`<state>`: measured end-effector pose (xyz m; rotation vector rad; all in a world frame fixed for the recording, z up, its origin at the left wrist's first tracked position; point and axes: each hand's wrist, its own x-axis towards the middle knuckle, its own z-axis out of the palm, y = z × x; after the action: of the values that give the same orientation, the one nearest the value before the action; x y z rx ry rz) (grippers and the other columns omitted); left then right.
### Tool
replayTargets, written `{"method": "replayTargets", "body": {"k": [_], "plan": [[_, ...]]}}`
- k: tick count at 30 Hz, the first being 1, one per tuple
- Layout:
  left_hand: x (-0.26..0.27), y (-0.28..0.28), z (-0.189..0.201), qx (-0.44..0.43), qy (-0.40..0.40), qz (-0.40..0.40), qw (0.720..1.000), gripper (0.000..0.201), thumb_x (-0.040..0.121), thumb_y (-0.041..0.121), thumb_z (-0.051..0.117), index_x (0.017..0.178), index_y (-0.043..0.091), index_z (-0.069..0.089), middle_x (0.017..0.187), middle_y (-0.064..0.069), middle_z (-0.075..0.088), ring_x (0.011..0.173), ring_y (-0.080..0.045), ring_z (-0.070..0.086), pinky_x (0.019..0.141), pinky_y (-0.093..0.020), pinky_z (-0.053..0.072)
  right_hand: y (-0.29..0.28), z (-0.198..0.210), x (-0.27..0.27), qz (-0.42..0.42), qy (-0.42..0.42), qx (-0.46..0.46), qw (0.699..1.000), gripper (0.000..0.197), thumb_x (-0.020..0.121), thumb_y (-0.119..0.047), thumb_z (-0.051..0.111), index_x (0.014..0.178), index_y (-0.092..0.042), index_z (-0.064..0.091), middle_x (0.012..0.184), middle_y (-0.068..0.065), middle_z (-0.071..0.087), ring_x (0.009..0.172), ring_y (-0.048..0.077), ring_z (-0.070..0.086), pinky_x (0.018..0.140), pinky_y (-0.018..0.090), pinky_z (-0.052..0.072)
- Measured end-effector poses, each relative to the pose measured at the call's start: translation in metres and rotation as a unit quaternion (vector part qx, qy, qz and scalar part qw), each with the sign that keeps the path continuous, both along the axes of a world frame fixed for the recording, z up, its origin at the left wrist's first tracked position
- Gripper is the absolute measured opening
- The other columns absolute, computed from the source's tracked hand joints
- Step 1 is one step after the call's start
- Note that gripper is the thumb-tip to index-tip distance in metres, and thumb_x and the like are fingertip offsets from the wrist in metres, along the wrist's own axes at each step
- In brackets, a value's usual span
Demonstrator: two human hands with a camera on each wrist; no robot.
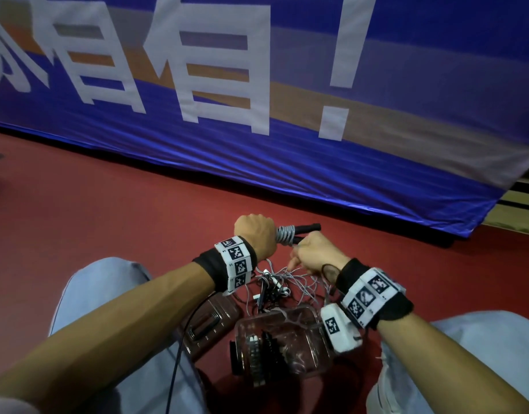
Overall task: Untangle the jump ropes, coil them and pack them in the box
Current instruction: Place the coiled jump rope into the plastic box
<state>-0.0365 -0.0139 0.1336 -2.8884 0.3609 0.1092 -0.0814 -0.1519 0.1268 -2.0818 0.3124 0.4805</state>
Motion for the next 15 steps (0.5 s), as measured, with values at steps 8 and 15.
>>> {"method": "replayTargets", "body": {"k": [8, 15], "plan": [[0.004, 0.005, -0.004, 0.115, 0.023, -0.191, 0.975, 0.022, 0.094, 0.030, 0.054, 0.098, 0.014, 0.068, 0.099, -0.002, 0.072, 0.085, -0.024, 0.069, 0.068, -0.034, 0.052, -0.021, 0.002, -0.006, 0.179, -0.230, -0.278, 0.915, 0.035, 0.085, -0.035, 0.082, 0.077, -0.004, 0.068, 0.063, -0.006, 0.059, 0.053, 0.007, 0.051, 0.050, 0.027, 0.037], [0.006, 0.013, 0.010, 0.163, -0.032, -0.341, 0.925, 0.017, 0.093, 0.028, 0.053, 0.088, 0.015, 0.063, 0.088, -0.003, 0.071, 0.074, -0.026, 0.065, 0.062, -0.032, 0.042, -0.033, 0.008, 0.005, 0.267, -0.195, -0.235, 0.914, 0.071, 0.072, -0.055, 0.085, 0.129, -0.015, 0.066, 0.124, 0.001, 0.070, 0.110, 0.017, 0.066, 0.094, 0.034, 0.054]]}}
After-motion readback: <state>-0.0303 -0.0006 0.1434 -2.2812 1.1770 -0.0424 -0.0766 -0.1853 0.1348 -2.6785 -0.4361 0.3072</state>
